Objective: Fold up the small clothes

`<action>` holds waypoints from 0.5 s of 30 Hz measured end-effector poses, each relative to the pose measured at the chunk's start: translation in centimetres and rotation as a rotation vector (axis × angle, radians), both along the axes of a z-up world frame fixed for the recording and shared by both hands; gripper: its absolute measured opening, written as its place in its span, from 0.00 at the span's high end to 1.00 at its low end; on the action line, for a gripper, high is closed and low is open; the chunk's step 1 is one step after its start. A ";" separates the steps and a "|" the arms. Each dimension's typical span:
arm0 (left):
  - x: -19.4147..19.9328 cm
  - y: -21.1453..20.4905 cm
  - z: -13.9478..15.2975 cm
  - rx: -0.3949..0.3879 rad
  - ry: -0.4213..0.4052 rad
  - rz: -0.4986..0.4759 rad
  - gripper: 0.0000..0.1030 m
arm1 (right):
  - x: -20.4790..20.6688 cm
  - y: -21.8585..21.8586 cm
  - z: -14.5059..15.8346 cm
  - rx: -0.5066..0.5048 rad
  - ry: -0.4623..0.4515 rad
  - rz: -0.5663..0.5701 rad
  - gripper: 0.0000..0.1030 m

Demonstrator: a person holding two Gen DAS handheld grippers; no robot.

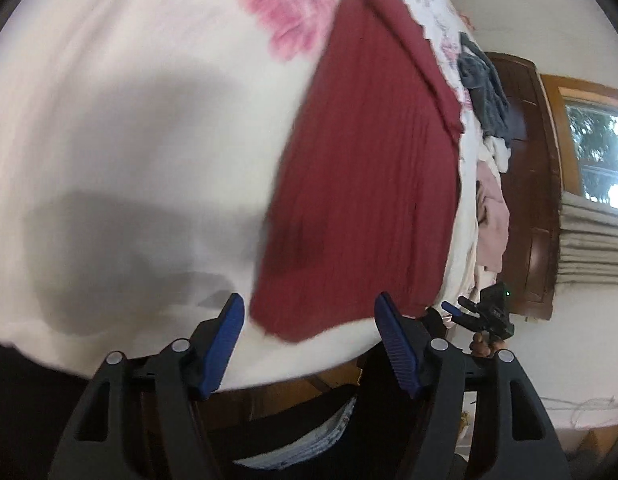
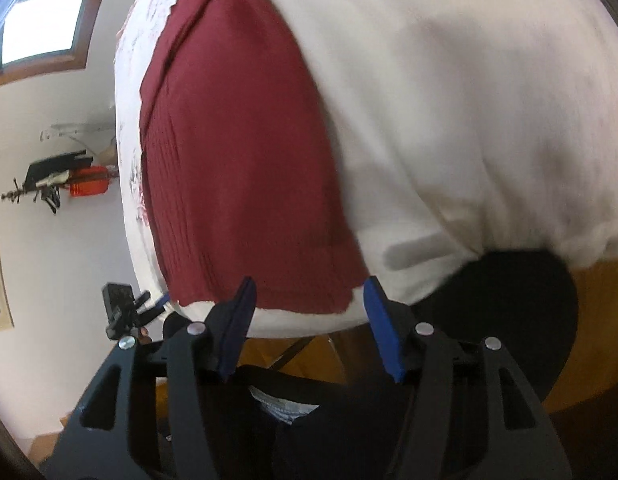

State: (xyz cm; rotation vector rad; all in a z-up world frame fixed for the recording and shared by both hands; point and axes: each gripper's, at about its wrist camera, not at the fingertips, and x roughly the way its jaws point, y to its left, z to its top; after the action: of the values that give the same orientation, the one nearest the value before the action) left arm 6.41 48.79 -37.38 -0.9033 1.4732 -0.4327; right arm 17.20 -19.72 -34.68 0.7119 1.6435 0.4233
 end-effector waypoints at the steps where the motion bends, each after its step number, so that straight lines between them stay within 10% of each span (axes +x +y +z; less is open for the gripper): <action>1: -0.3 -0.2 -0.5 -0.024 0.018 0.008 0.34 | -0.6 -0.2 -0.5 0.016 0.013 -0.021 0.46; 15: -0.7 0.5 -3.7 -0.071 0.127 0.022 0.32 | -1.5 -0.3 -3.3 -0.031 0.054 -0.038 0.47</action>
State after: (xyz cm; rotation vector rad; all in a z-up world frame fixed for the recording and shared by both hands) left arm 5.73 49.31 -41.09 -1.0184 1.5694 -0.4201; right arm 15.73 -20.04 -37.94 0.7360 1.6809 0.3535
